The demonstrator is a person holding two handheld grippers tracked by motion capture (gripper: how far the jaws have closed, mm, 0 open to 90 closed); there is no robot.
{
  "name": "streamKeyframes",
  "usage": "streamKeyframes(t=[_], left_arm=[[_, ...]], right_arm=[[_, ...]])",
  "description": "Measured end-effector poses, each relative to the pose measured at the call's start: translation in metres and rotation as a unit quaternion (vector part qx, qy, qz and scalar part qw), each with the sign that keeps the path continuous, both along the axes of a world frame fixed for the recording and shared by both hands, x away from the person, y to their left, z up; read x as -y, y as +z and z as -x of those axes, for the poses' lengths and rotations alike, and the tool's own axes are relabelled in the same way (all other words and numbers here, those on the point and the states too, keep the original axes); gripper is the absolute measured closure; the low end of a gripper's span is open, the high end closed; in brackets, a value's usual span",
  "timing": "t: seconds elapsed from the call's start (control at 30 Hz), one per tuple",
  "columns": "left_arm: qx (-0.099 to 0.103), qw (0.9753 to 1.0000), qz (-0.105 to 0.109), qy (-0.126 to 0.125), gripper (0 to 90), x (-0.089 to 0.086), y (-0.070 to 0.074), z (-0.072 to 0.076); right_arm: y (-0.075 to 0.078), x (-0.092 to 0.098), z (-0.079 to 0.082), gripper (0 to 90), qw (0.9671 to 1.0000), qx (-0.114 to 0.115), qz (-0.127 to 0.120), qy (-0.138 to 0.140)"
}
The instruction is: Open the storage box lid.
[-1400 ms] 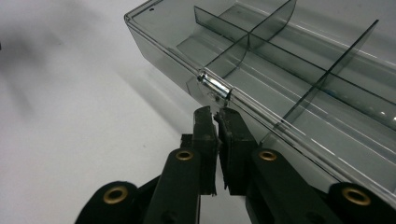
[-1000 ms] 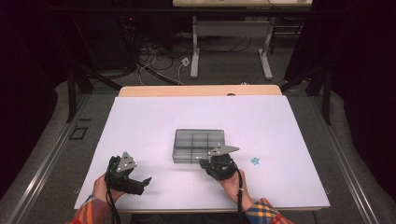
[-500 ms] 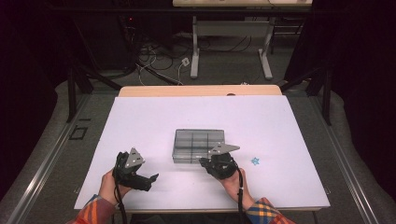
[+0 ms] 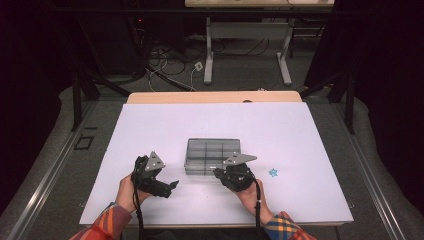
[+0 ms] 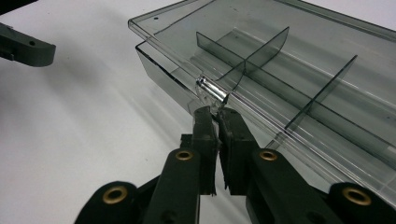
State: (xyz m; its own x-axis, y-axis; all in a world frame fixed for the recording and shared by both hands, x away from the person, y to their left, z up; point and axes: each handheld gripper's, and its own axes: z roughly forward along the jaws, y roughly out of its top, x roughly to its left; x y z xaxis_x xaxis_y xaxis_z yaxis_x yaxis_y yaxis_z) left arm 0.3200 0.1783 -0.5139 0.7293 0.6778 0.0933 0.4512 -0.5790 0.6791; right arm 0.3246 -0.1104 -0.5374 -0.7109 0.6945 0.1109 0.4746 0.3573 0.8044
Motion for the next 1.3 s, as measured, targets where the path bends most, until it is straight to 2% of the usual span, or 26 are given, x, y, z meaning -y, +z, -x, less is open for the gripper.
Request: streamKeyframes(t=[0.2,0.3,0.33,0.4,0.43,0.47,0.5,0.53,0.63,0.7,0.73,0.8,0.9,0.97,1.07,1.1,1.13,1.17,1.2,1.23,1.3], left_arm=[[-0.005,1.0000,-0.005,-0.006,0.0,0.008,0.001,-0.005],[0.001,1.0000,-0.007,-0.004,0.3,0.013,0.000,-0.007],[-0.001,1.0000,-0.004,-0.002,0.8,0.014,0.000,-0.008],[0.003,1.0000,-0.005,-0.002,2.1,0.017,0.000,-0.009],[-0.006,0.9999,-0.011,-0.007,3.5,0.017,0.002,-0.010],[0.005,1.0000,-0.006,-0.004,4.8,0.019,0.000,-0.010],[-0.002,0.9999,-0.009,-0.007,5.4,0.019,0.002,-0.011],[0.007,1.0000,-0.005,-0.003,6.8,0.021,0.001,-0.011],[0.001,0.9999,-0.009,-0.009,13.3,0.024,0.001,-0.013],[0.009,0.9999,-0.008,-0.009,16.3,0.027,0.000,-0.014],[0.003,0.9998,-0.009,-0.015,18.3,0.028,0.001,-0.014],[0.011,0.9998,-0.007,-0.015,23.9,0.031,0.001,-0.015],[0.006,0.9997,-0.009,-0.024,37.6,0.033,0.002,-0.017],[0.009,0.9997,-0.008,-0.023,40.1,0.035,0.001,-0.018],[-0.001,0.9995,-0.010,-0.029,46.8,0.037,0.002,-0.020],[0.005,0.9996,-0.008,-0.027,48.1,0.038,0.001,-0.021],[0.000,0.9995,-0.010,-0.029,51.4,0.038,0.001,-0.021],[0.005,0.9995,-0.013,-0.028,51.4,0.039,0.000,-0.022],[-0.003,0.9995,-0.012,-0.031,53.9,0.040,0.001,-0.022],[-0.003,0.9995,-0.012,-0.031,56.1,0.040,0.001,-0.022],[0.010,0.9996,-0.009,-0.026,57.6,0.042,0.000,-0.022]], right_arm=[[0.000,0.000,0.000,86.0,1.0000,0.001,-0.003,-0.001],[0.001,0.000,0.001,85.9,1.0000,-0.003,0.005,0.001],[0.000,0.000,0.001,85.9,1.0000,0.001,-0.002,-0.002],[0.001,0.000,0.001,85.9,1.0000,0.001,0.002,0.000],[0.001,0.000,0.001,85.9,1.0000,-0.002,0.002,-0.001],[0.001,0.000,0.001,85.9,1.0000,0.002,-0.003,-0.002],[0.001,0.000,0.001,85.9,1.0000,0.000,0.004,0.000],[0.001,0.000,0.001,85.9,1.0000,0.002,-0.003,-0.002],[0.001,0.000,0.001,85.9,1.0000,0.004,-0.003,-0.001],[0.002,0.000,0.001,85.9,1.0000,0.000,0.003,0.001],[0.001,0.000,0.001,85.9,1.0000,0.004,-0.003,-0.001],[0.002,0.000,0.001,85.9,1.0000,0.000,0.001,0.000],[0.002,0.000,0.001,85.8,1.0000,0.001,0.000,-0.001],[0.002,0.000,0.002,85.9,1.0000,0.001,-0.001,-0.001],[0.002,0.000,0.001,85.8,0.9999,0.007,-0.007,-0.002],[0.001,0.000,0.001,85.8,0.9999,0.010,-0.010,-0.001],[0.002,0.000,0.001,85.8,1.0000,0.006,-0.006,-0.003],[0.002,0.000,0.001,85.8,1.0000,0.006,-0.006,-0.003],[0.003,0.000,0.001,85.8,1.0000,0.004,-0.001,-0.001],[0.003,0.000,0.001,85.8,1.0000,0.004,-0.001,-0.001],[0.003,0.000,0.001,85.8,1.0000,0.008,-0.004,-0.002]])
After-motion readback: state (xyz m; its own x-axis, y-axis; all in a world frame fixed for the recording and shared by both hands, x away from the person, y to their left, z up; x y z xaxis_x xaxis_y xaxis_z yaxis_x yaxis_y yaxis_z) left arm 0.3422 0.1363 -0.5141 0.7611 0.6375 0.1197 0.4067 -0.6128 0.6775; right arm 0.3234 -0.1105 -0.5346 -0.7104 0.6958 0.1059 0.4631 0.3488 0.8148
